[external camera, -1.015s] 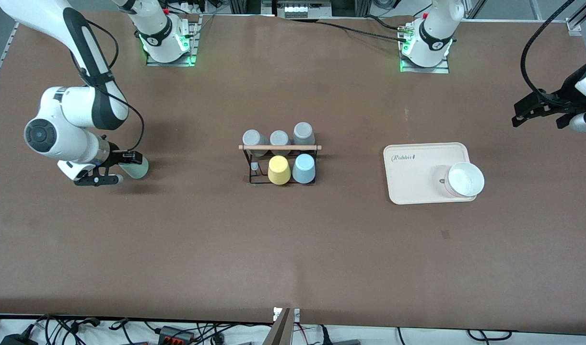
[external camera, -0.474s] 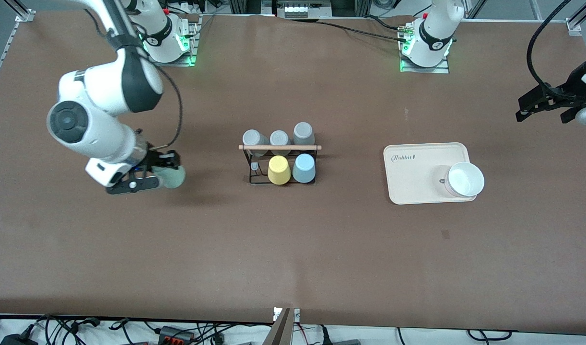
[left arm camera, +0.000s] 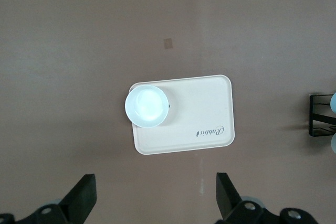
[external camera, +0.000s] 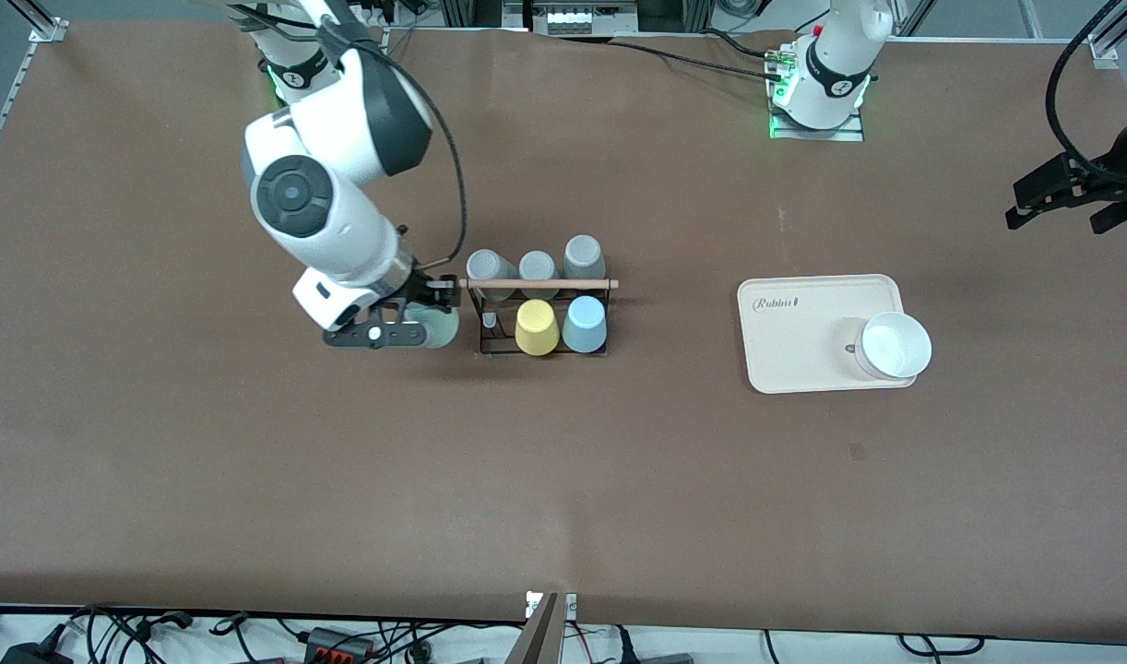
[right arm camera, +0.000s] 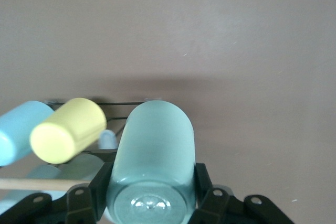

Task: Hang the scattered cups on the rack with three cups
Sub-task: 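Carry the pale green cup with the right gripper to the rack, then lower the pale green cup onto the rack peg beside the yellow cup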

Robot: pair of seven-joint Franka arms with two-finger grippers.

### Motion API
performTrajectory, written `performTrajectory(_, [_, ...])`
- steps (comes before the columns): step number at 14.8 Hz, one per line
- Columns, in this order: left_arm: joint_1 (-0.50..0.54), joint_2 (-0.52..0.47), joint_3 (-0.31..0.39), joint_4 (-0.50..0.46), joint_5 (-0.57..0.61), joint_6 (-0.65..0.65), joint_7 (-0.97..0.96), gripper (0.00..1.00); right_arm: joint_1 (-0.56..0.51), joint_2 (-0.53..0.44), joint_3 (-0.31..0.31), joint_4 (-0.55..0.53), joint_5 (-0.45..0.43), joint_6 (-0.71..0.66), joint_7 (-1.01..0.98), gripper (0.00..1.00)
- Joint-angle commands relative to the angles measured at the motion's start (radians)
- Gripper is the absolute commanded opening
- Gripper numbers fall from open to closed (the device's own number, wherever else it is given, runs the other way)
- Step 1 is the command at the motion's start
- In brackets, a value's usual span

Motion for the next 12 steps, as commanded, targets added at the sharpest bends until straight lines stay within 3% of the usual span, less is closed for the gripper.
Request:
performTrajectory(1, [0.002, -0.026, 0.002, -0.008, -0.017, -0.017, -0.005, 1.00, 0.057, 0.069, -0.014, 0.090, 0.007, -0.018, 0.126, 0.18])
performTrajectory(10, [0.001, -0.026, -0.006, 0.006, -0.007, -0.069, -0.028, 1.00, 0.093, 0.144, -0.014, 0.099, 0.007, 0.011, 0.163, 0.18])
performTrajectory(12, [0.001, -0.026, -0.007, 0.044, -0.008, -0.092, -0.028, 1.00, 0.093, 0.158, -0.014, 0.099, 0.007, 0.017, 0.162, 0.18])
